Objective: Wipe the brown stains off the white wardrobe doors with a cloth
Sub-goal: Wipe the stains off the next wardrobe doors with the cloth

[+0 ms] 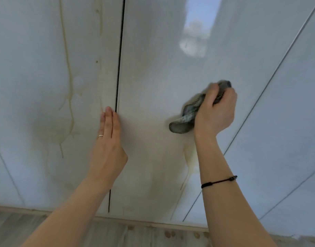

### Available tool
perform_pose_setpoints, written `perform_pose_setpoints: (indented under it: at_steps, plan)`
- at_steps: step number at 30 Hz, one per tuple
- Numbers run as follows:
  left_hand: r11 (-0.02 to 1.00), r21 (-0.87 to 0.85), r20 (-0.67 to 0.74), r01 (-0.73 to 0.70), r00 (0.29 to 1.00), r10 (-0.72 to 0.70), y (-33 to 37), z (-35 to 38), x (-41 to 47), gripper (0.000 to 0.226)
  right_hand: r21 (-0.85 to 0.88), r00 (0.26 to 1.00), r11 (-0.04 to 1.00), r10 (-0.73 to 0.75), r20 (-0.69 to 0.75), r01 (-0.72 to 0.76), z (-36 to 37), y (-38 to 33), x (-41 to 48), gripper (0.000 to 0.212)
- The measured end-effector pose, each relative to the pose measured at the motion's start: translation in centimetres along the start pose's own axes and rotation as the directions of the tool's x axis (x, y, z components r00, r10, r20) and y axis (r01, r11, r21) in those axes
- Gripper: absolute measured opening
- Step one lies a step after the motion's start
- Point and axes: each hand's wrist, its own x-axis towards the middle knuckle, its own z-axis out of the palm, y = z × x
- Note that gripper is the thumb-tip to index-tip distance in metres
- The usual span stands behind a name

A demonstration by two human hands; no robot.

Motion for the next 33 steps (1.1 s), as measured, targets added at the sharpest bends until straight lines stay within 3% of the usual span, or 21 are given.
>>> perform_pose_setpoints:
  at_steps: [3, 6, 8, 13, 16, 19, 22, 26, 29, 33]
  plan:
    - [1.0, 0.004, 0.018, -0.02, 1.0, 0.02, -0.1, 0.5, -0.2, 0.103, 0.036, 0.999, 0.998, 0.045, -0.009, -0.044, -0.4, -0.1, -0.4, 0.036]
    - [1.0, 0.0, 0.019, -0.004, 1.0, 0.004, -0.1, 0.8, -0.4, 0.102, 0.116, 0.977, 0.98, -0.177, 0.122, 0.163, 0.2, -1.5, -4.7, 0.034]
    - [1.0, 0.004, 0.002, 0.009, 1.0, -0.009, 0.1, 0.9, -0.7, 0.101, 0.169, 0.901, 0.932, -0.355, 0.247, 0.321, 0.7, -2.6, -8.0, 0.024]
    - [0.998, -0.01, -0.037, 0.056, 0.998, -0.057, 0.7, 1.3, -0.7, 0.1, 0.228, 0.809, 0.886, -0.463, 0.364, 0.404, 0.2, -2.8, -9.9, 0.021]
    - [0.997, 0.033, -0.021, 0.071, 0.997, -0.071, 0.7, 1.3, -0.9, 0.101, 0.2, 0.896, 0.92, -0.378, 0.233, 0.337, -0.6, -1.6, -5.7, 0.021]
    - [0.992, 0.076, 0.035, 0.103, 0.994, -0.106, 0.7, 1.5, -2.2, 0.104, 0.169, 0.998, 0.983, -0.066, -0.003, 0.065, -1.7, 1.8, -1.0, 0.02]
    - [0.991, 0.082, 0.049, 0.106, 0.993, -0.11, 0.2, 2.0, -3.0, 0.102, 0.162, 0.96, 0.958, 0.255, -0.115, -0.235, -3.2, 6.0, -1.3, 0.014]
    - [0.995, 0.085, -0.078, 0.052, 0.996, -0.046, -0.7, 3.9, -2.9, 0.096, 0.089, 0.955, 0.965, 0.257, -0.146, -0.246, -2.5, 7.5, -3.4, 0.017]
    - [0.988, 0.096, -0.125, 0.118, 0.986, -0.106, -1.1, 5.2, -2.8, 0.098, 0.053, 0.96, 0.975, 0.223, -0.167, -0.217, -2.2, 8.0, -3.2, 0.018]
    - [0.985, 0.091, -0.136, 0.146, 0.982, -0.133, -1.4, 6.2, -2.3, 0.099, -0.028, 0.999, 1.0, 0.008, 0.031, -0.007, -3.5, 9.2, -5.8, 0.031]
